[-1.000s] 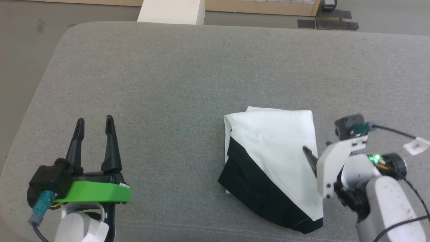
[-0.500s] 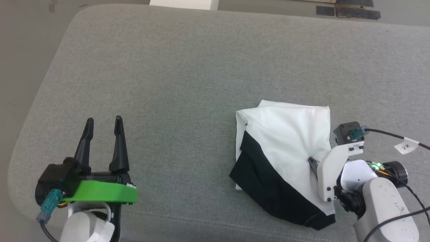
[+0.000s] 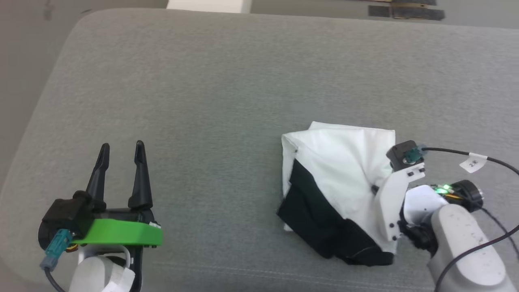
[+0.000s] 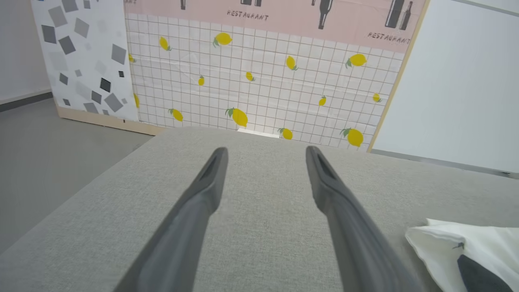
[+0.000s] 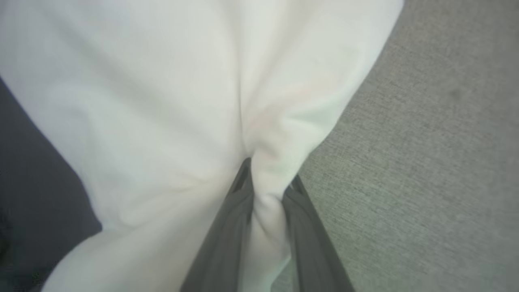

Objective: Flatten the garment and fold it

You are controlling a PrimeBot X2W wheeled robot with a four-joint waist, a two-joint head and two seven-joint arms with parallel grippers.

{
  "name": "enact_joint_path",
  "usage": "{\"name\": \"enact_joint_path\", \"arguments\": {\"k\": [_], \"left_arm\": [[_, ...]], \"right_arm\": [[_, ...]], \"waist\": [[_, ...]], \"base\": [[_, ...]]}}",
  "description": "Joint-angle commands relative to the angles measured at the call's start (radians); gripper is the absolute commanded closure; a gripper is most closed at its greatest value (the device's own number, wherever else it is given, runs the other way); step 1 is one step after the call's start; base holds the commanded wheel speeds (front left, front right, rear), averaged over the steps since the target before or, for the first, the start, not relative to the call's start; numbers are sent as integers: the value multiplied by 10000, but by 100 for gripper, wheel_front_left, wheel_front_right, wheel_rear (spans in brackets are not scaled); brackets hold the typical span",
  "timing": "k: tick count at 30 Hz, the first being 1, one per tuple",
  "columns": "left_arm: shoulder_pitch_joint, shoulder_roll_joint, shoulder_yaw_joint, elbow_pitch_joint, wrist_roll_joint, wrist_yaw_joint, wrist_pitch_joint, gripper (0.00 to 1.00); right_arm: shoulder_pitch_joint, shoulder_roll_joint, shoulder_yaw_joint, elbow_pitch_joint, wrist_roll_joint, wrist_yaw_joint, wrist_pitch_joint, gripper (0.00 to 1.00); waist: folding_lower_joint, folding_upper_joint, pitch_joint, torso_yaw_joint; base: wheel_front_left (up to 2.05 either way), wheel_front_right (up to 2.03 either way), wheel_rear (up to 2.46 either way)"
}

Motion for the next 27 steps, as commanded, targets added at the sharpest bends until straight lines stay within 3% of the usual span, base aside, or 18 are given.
{"name": "enact_joint_path", "arguments": {"k": [1, 8, 13, 17, 27], "left_arm": [[78, 73, 33, -43, -69, -40, -38, 0], [-124, 157, 6, -207, -110, -40, -38, 0], [-614, 291, -134, -458, -90, -40, -38, 0], [-1184, 594, -387, -643, -50, -40, -37, 0], [-1962, 1029, -480, -1246, 105, 19, 117, 0]], "right_arm": [[14, -462, 9, 66, 91, -25, 147, 100], [-626, -1721, 375, -40, 651, -25, 379, 100], [-1327, -2456, 228, 134, 764, -25, 368, 100], [-1964, -3066, -160, 258, 741, -25, 302, 100], [-3030, -5212, -1410, 1056, 332, -25, 47, 100]], "waist": [[0, 0, 2, -751], [0, 0, 613, -2558], [0, 0, 1516, -3218], [0, 0, 2447, -3243], [0, 0, 4131, -2277]], "base": [[0, 0, 0], [0, 0, 0], [0, 0, 0], [0, 0, 0], [0, 0, 0]]}}
